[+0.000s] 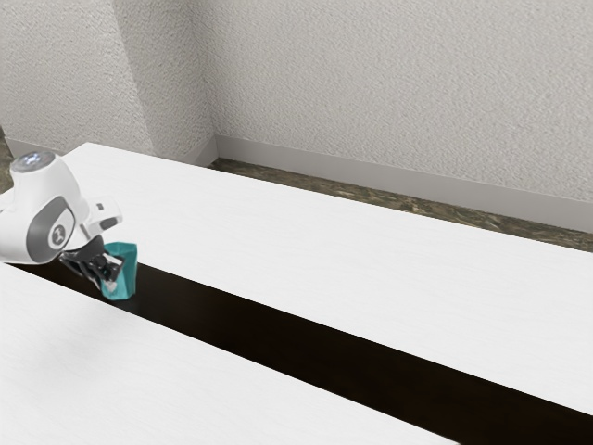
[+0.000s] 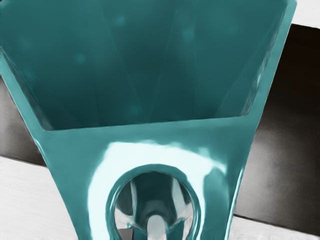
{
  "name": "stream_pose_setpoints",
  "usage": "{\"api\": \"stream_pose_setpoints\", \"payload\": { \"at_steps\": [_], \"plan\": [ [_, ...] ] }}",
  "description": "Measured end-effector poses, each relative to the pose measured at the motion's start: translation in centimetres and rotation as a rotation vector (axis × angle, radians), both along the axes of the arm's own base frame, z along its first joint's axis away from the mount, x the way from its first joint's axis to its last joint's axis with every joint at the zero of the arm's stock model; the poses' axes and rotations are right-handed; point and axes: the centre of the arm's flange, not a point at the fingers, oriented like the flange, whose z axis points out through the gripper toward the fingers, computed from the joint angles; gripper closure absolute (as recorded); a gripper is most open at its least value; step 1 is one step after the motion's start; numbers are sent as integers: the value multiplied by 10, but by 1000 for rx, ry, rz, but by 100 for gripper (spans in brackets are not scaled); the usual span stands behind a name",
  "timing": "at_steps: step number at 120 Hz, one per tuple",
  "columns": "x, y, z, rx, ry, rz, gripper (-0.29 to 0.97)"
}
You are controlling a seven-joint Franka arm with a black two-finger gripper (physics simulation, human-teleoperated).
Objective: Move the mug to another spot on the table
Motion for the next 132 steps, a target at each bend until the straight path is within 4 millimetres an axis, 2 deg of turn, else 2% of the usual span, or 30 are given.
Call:
{"api": "stream_pose_setpoints", "payload": {
  "at_steps": [21,57,96,132],
  "plan": [
    [-6,-28,13,37,-60,-66,67],
    [-33,-64,13,73,-247,-98,67],
    [-41,-101,5,85,-304,-167,67],
    [-41,-132,-1,69,-329,-201,67]
  ]
}}
